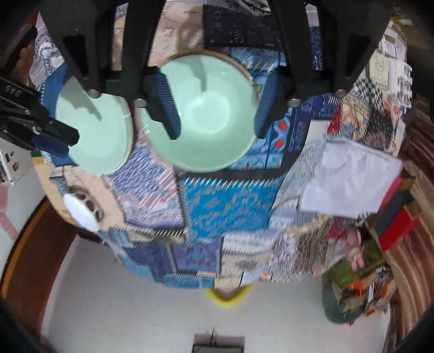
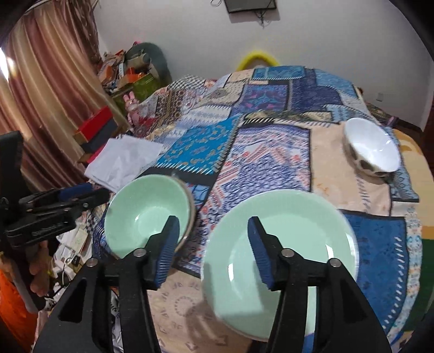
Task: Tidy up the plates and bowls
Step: 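Open both grippers and move them toward the spotted white bowl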
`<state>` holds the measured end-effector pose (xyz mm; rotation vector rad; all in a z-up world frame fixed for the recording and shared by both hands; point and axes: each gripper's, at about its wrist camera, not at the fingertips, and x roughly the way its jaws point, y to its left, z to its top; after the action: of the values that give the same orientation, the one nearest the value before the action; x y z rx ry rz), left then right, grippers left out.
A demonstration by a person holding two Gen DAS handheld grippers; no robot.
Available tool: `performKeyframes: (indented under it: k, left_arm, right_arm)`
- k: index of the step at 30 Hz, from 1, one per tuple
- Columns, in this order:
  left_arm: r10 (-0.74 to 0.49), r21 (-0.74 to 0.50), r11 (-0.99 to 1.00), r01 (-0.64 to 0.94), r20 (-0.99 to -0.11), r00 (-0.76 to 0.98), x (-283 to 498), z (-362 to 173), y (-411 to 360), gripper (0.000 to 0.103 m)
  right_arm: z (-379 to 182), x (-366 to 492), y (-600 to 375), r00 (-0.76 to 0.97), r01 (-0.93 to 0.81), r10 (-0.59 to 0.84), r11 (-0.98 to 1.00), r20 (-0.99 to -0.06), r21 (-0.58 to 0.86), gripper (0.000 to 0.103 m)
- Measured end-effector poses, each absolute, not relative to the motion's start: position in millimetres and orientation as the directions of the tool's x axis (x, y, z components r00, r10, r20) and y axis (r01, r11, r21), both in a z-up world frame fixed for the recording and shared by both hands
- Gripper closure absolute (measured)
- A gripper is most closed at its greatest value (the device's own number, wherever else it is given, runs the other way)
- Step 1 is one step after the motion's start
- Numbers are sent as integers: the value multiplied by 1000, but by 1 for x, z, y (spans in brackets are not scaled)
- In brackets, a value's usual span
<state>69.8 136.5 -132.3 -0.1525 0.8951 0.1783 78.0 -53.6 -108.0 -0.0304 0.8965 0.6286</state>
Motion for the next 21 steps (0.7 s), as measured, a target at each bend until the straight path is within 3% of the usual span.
performKeyframes:
  k: [6,13,21]
  left_arm:
    - [78,-61,982,-178,-731,678,77,-103,105,20]
    - [39,-40,995,-93,-693,720,100,-82,62,11]
    - [-43,-83,996,-21,-697,716,150,-75,27,10]
  right_arm:
    - [-87,87,-94,541,-474,470,856,-698,209,35]
    - [-69,107,-144,615,-386,408,902,-674,194,28]
    - [-59,135,-192,684,-277,315,947,-658,165,26]
